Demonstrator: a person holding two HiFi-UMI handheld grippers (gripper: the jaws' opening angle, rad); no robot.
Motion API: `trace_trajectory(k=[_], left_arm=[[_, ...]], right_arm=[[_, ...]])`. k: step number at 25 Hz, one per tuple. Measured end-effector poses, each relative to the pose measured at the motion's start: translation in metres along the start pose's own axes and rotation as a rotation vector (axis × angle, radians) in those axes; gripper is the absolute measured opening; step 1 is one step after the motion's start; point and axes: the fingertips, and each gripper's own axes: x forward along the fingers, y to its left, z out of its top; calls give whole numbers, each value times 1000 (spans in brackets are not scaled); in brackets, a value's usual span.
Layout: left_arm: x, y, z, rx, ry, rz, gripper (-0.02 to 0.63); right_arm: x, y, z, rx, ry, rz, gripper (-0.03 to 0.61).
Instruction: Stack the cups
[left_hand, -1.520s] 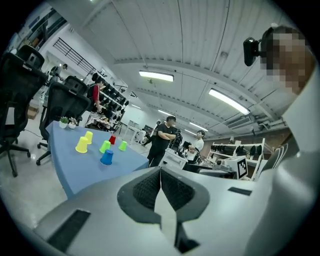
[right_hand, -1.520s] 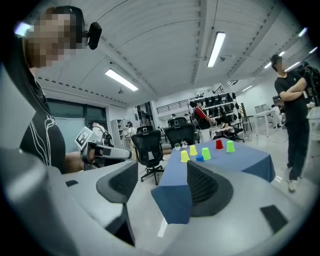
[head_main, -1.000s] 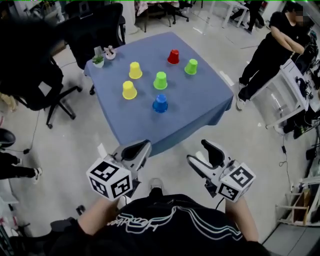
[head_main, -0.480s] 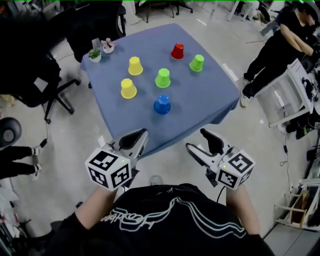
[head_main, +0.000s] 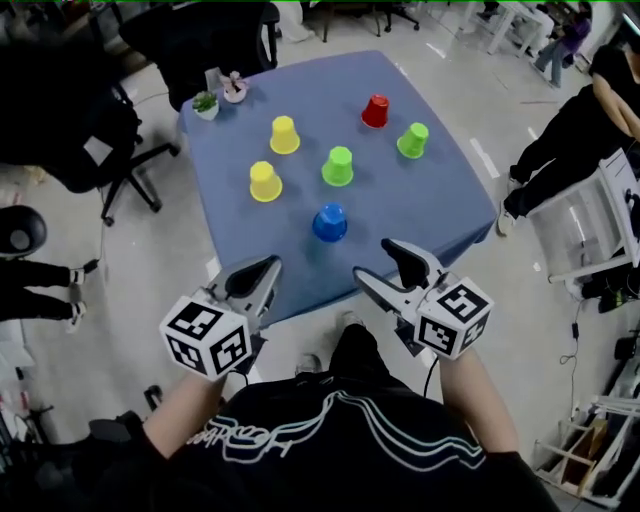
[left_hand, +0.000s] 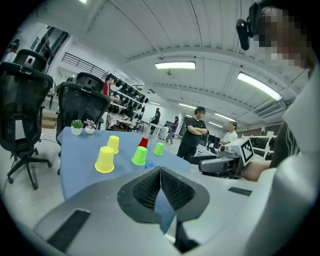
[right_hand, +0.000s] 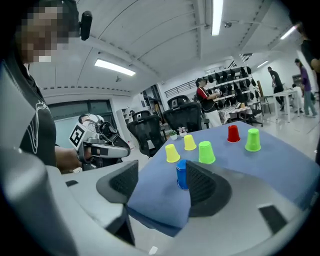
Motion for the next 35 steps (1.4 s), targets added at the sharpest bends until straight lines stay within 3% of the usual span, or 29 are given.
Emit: trace_trajectory(k=[7,14,24,35], left_arm=[[11,18,7,-41,-27,99,26],[20,35,6,-99,-33,209,25],[23,47,-1,-166,-69,344,26],[21,53,-16,-234,-130,470,25]], right_arm=[[42,-37,-6,-49,86,82,302],[80,-57,-17,-267,173,147,302],[116,-71,-44,-409,295,283,302],[133,-72,-51,-494,313,400,280]])
